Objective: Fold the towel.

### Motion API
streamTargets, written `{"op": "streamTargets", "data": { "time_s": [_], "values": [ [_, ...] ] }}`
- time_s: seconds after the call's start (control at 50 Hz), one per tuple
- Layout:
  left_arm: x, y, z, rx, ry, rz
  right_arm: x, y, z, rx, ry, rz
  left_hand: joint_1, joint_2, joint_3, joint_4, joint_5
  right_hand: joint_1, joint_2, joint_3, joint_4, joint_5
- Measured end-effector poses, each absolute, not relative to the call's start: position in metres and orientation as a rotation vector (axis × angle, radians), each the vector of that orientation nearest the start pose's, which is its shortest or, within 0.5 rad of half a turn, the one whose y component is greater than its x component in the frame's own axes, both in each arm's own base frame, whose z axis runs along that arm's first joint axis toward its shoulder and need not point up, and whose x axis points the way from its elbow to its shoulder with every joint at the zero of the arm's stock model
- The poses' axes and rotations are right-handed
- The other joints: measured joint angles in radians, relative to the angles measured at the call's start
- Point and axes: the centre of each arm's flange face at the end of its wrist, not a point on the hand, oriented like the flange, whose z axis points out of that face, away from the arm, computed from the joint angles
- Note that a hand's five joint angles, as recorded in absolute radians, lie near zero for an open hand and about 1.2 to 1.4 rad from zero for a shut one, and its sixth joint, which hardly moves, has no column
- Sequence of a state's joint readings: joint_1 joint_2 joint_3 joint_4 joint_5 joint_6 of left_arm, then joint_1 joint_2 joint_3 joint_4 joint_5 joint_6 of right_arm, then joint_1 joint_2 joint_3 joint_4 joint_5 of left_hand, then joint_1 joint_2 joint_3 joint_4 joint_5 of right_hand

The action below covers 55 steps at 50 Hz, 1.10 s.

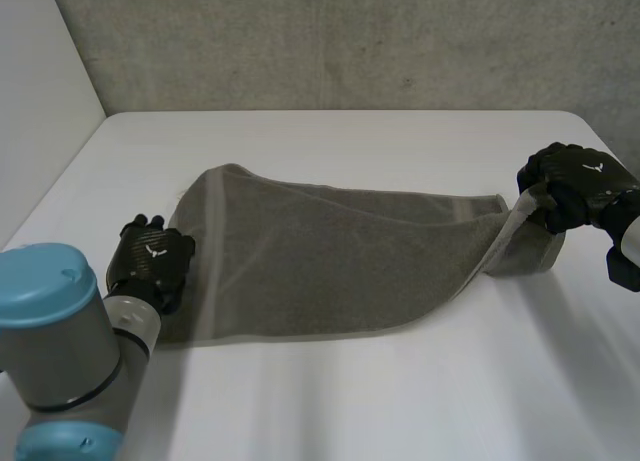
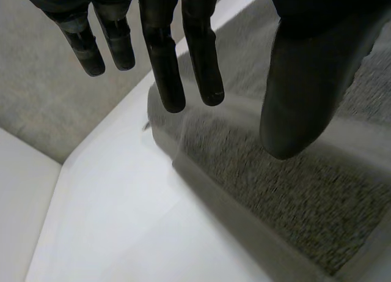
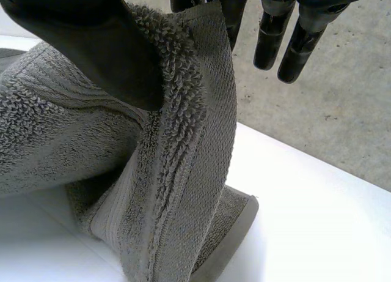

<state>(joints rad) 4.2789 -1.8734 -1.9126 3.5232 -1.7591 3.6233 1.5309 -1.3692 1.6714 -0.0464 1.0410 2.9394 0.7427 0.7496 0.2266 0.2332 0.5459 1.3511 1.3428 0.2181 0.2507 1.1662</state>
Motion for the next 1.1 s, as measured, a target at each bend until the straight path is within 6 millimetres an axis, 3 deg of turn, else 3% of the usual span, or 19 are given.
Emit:
{"op": "streamTargets", "data": {
  "time_s": [0.1, 0.26, 0.6, 1.1],
  "values": [
    [-0.236, -0.216, 0.159, 0.932, 2.176, -1.834, 0.165, -0.314, 0.222, -0.643, 2.171, -1.761, -0.03, -0.035, 0.0, 0.0, -0.035, 0.0, 0.0, 0.0, 0.0, 0.0],
    [-0.243, -0.202, 0.155, 1.059, 2.221, -1.869, 0.166, -0.314, 0.219, -0.646, 2.173, -1.747, -0.135, -0.138, 0.0, 0.0, -0.145, 0.0, 0.0, 0.0, 0.0, 0.0],
    [-0.255, -0.203, 0.131, 1.141, 2.291, -1.806, 0.166, -0.314, 0.211, -0.698, 2.197, -1.738, -0.316, -0.345, 0.0, 0.0, -0.364, 0.0, 0.0, 0.0, 0.0, 0.0],
    [-0.268, -0.21, 0.117, 1.185, 2.303, -1.786, 0.166, -0.316, 0.202, -0.695, 2.21, -1.708, -0.318, -0.345, 0.0, 0.0, -0.319, 0.0, 0.0, 0.0, 0.0, 0.0]
  ]
}}
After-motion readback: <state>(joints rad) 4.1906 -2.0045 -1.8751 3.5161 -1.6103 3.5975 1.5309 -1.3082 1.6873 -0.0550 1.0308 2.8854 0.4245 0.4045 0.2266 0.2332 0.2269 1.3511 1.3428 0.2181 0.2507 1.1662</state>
